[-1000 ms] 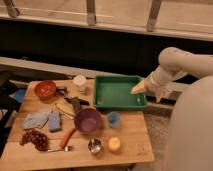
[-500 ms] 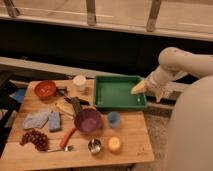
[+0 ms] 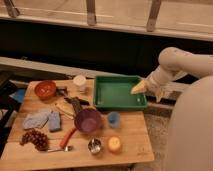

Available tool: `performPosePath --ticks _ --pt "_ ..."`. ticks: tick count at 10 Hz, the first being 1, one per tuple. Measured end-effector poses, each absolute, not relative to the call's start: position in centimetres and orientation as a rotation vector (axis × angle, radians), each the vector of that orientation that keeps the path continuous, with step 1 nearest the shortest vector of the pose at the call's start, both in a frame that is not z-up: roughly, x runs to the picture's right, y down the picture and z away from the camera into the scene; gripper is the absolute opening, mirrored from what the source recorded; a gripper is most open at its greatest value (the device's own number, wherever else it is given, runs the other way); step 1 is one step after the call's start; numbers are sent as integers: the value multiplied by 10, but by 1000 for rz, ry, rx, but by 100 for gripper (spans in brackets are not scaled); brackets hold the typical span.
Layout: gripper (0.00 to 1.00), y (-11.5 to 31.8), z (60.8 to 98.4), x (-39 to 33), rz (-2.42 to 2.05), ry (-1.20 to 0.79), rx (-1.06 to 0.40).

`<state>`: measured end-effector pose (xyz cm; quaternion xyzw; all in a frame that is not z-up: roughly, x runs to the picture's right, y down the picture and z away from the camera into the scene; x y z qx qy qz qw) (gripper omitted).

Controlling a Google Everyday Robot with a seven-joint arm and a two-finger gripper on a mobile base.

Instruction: Place brush in table surface

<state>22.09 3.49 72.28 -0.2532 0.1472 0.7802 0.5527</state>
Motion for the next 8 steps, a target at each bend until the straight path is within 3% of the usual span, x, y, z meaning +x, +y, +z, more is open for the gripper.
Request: performPosePath --ticks 6,8 --pt "80 36 719 216 1798 342 -599" --pt "80 37 716 184 1656 304 -609"
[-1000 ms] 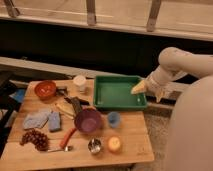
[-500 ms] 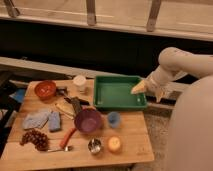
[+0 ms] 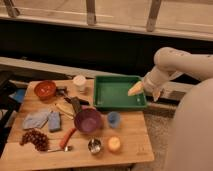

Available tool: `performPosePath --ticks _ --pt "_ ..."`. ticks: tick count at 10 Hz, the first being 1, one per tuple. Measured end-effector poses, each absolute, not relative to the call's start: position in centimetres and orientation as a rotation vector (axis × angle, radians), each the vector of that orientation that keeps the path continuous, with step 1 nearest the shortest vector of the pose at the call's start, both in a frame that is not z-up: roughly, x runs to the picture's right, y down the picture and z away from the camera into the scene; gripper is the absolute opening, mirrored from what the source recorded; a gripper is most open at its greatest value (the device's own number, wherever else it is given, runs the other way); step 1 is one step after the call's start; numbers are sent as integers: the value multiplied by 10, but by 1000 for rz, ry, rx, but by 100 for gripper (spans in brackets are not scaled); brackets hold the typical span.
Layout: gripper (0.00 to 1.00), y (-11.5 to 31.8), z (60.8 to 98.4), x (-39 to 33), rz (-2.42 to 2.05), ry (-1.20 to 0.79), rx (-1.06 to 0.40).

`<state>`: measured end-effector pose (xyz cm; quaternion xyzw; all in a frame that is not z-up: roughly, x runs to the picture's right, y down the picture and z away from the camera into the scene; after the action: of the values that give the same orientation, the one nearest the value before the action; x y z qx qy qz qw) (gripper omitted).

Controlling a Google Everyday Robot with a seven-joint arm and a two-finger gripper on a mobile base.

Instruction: Place brush in table surface

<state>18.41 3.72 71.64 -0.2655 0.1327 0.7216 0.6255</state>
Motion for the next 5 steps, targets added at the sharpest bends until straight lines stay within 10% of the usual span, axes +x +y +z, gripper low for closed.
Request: performPosePath --ticks 5 --pt "80 50 708 53 1358 223 -650"
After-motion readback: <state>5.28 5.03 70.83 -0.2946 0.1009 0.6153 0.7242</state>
